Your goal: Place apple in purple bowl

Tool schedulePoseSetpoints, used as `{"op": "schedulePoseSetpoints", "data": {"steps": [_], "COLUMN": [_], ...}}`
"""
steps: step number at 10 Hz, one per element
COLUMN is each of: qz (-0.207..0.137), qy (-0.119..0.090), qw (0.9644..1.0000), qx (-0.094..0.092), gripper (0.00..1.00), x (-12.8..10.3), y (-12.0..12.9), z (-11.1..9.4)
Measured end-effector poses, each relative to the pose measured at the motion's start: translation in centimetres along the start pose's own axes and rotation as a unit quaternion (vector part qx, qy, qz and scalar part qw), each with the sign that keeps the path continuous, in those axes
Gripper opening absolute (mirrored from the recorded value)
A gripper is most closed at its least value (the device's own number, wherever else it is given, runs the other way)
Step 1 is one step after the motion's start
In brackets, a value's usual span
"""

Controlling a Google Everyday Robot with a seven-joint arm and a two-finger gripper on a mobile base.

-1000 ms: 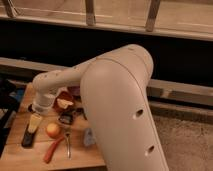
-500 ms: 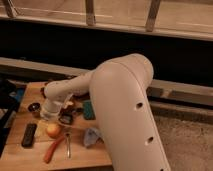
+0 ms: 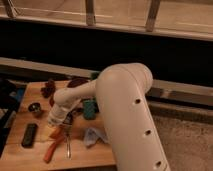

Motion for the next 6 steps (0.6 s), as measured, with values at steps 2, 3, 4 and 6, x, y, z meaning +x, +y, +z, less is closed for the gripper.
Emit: {"op": "schedulePoseSetpoints", "data": {"steps": [2,3,4,6], "qz": [0.003,0.003,-0.001,-0.008], "qy": [-0.003,-0.004,-0.004,-0.004], "qw": [1.0000,1.0000,1.0000,0.9999], "qx": [-0.001,0.002,0.003,0.007], "gripper": [0.78,0.70,0.59,0.39], "x": [0.03,-0.06,-0.28,-0.65], "y": [-0.34,-0.46,-0.39,-0.38], "z": [0.76,0.92,1.23,1.43]}}
